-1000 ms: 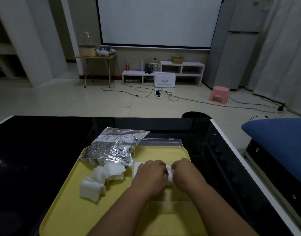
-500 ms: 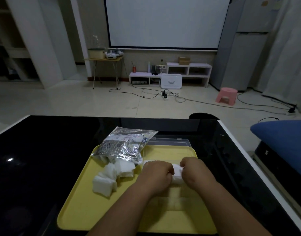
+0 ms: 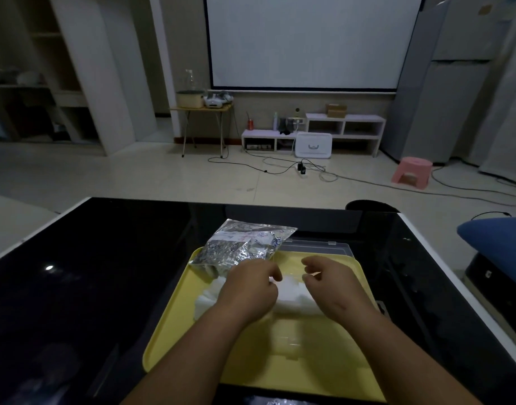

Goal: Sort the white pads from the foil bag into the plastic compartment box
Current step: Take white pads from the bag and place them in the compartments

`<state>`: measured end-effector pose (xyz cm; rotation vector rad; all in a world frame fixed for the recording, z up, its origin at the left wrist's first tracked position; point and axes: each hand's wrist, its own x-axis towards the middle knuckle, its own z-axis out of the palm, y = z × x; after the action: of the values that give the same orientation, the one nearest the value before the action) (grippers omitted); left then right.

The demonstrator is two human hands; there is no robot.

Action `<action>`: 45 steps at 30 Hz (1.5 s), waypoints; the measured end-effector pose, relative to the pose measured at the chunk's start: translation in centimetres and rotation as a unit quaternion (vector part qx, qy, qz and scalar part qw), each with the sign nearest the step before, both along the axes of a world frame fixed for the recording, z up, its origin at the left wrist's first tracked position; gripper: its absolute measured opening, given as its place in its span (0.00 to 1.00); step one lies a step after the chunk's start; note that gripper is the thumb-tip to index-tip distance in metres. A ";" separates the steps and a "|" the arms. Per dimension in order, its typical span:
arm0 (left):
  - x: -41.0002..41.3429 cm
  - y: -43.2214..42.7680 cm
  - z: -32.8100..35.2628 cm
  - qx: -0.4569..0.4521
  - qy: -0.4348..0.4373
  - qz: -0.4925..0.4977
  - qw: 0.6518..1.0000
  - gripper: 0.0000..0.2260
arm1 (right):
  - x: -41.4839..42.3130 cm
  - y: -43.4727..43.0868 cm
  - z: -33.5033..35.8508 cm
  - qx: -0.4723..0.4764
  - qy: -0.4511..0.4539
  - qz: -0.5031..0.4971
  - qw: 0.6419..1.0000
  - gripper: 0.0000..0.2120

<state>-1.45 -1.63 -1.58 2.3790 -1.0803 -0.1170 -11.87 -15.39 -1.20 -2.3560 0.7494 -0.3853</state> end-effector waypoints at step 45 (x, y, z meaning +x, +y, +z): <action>4.7 8.4 -1.5 0.258 -0.203 0.001 0.945 0.06 | 2.2 4.2 0.0 -0.031 0.010 0.073 0.997 0.14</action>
<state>3.22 6.80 -3.09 2.9635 -1.3657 0.1157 -9.71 -11.17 -1.24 -2.4590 0.5779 -0.3270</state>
